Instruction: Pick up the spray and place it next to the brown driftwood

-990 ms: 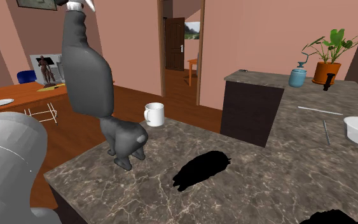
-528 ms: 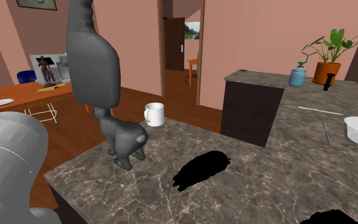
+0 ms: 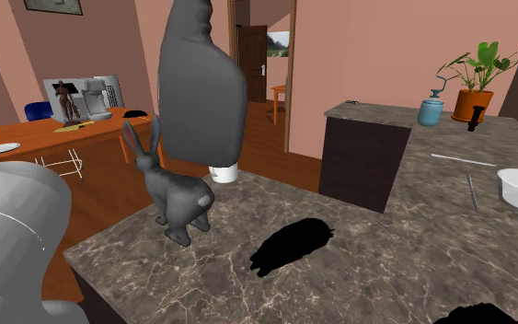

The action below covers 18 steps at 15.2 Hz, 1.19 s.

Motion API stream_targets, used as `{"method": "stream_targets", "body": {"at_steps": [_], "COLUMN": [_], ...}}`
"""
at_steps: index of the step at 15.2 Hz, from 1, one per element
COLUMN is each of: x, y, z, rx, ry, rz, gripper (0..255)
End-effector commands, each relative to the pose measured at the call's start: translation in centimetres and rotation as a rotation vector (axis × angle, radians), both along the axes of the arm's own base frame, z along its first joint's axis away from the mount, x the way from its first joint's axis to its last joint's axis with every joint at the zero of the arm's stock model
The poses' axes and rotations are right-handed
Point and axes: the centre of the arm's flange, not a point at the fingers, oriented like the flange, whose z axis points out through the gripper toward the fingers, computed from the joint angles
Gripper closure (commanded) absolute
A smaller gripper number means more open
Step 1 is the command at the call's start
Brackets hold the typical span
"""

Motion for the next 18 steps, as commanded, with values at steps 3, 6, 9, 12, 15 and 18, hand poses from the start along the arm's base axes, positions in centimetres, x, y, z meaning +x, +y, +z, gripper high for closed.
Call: {"method": "stream_targets", "body": {"at_steps": [3, 6, 9, 12, 15, 18], "x": [2.7, 4.5, 6.4, 8.3, 10.2, 12.1], "y": [-4.7, -8.2, -11.7, -15.2, -18.6, -22.1], "z": [0.0, 0.0, 0.0, 0.0, 0.1, 0.1], "rx": [-0.001, -0.001, -0.001, -0.001, -0.001, -0.001], "ry": [-0.001, -0.001, -0.001, -0.001, -0.001, -0.001], "rz": [0.001, 0.001, 0.001, 0.001, 0.001, 0.001], "gripper": [255, 255, 255, 255, 255, 255]}}
